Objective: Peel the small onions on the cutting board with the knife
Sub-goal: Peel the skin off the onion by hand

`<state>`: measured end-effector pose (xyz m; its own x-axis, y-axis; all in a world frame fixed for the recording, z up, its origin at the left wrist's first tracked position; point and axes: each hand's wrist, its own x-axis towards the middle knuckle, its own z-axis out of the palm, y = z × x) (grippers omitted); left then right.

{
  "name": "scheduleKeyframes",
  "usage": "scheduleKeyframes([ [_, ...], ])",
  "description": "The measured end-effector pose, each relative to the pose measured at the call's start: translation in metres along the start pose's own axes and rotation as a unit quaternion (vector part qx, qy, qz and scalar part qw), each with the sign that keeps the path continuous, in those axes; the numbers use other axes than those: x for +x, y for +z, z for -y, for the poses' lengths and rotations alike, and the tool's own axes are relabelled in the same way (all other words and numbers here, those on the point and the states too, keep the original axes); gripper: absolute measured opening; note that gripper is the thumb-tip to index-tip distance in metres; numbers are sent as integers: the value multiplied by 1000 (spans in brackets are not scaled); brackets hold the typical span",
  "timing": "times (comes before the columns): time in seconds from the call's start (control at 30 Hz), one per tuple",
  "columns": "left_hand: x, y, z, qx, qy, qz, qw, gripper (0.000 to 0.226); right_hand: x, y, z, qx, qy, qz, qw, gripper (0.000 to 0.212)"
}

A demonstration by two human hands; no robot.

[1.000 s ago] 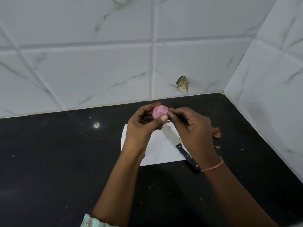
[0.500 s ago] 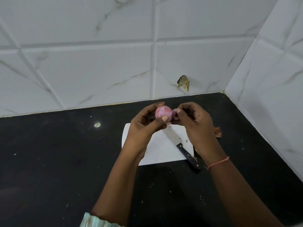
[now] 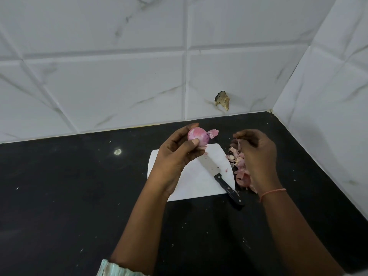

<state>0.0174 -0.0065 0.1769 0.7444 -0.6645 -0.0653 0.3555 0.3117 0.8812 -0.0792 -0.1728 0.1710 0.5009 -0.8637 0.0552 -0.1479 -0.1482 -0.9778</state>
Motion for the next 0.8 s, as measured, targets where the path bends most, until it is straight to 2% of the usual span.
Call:
scheduleKeyframes([
  [0.03,1,0,1,-2,-2,1,1000,31,4,-3,-6,-87,-8,32,996,20],
  [0.1,2,1,3,-2,-8,0,1000,32,8,-5,-16,-185,-4,103,977,28],
  [0.13,3,2,4,-2,-14,-2,1000,32,9,-5,-21,-226,-25,110,968,30],
  [0.23,4,6,8,-17,-34,-8,999,34,15,0,-39,-312,-137,25,940,29],
  [0.27,3,8,10,-25,-40,-8,999,39,17,0,-46,-322,-147,5,935,30],
  [0.33,2,10,13,-30,-46,-8,998,49,25,-2,-60,-342,-130,4,930,31],
  [0.4,1,10,17,-14,-46,-14,999,52,30,-5,-68,-370,-93,39,924,31],
  [0.47,2,8,19,32,-38,-21,999,49,28,-5,-67,-353,-95,55,929,27],
  [0.53,4,6,21,86,-18,-27,996,45,19,-2,-54,-297,-153,38,942,23],
  [0.6,5,6,22,110,-3,-27,994,44,3,4,-34,-190,-188,48,962,21],
  [0.7,5,7,24,131,11,-42,990,47,-17,15,-10,-54,-173,116,976,32],
  [0.8,4,9,23,117,20,-50,992,47,-21,21,-6,-48,-184,112,975,20],
])
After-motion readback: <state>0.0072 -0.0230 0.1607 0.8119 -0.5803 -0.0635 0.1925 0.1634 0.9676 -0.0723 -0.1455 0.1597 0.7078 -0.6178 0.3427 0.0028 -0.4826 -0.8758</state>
